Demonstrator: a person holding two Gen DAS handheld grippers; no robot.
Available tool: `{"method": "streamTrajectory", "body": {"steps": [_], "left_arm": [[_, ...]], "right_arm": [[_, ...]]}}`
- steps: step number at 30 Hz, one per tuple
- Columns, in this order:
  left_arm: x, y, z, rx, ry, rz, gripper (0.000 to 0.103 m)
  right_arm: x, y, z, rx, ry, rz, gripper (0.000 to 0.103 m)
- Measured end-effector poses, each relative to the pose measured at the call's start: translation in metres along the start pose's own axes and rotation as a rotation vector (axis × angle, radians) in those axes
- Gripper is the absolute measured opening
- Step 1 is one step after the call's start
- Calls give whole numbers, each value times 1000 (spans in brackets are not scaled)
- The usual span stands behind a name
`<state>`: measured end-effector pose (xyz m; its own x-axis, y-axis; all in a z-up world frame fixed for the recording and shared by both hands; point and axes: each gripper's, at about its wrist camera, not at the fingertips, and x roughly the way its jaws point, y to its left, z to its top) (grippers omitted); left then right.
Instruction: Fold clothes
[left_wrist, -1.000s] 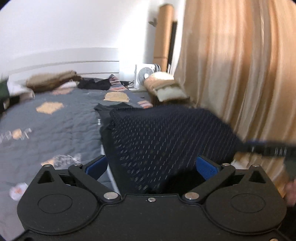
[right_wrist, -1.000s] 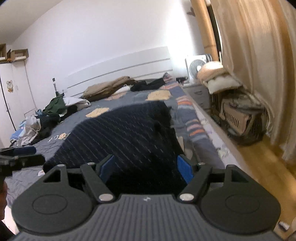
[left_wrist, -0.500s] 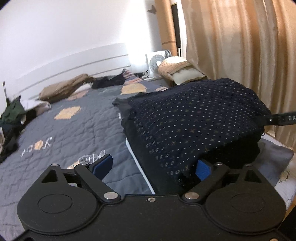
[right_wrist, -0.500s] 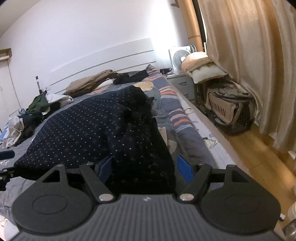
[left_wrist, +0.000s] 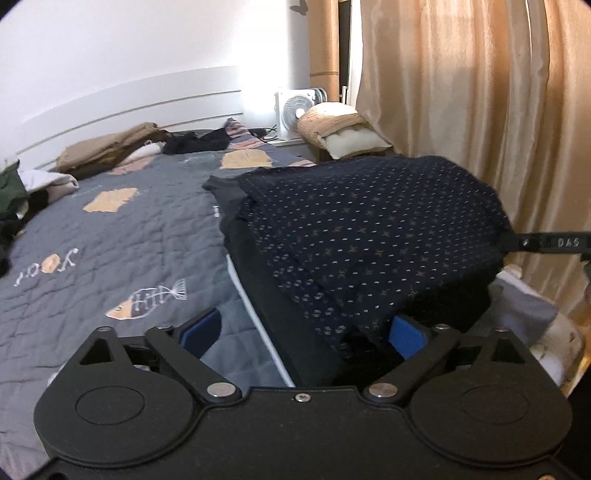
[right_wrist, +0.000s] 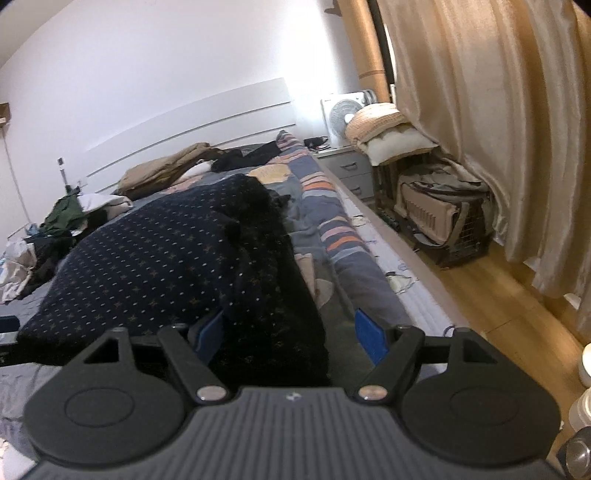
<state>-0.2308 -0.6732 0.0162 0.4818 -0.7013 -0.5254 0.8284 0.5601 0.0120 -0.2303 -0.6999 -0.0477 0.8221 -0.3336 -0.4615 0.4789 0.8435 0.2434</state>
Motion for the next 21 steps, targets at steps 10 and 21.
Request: {"method": "streamTrajectory", "body": {"steps": [10, 21], "left_arm": [[-9, -17, -1, 15, -36, -51, 103], [-33, -28, 22, -20, -51, 160, 103]], "right_arm": [[-25, 11, 1, 10, -44, 72, 84], [-43, 23, 19, 33, -43, 73, 89]]}}
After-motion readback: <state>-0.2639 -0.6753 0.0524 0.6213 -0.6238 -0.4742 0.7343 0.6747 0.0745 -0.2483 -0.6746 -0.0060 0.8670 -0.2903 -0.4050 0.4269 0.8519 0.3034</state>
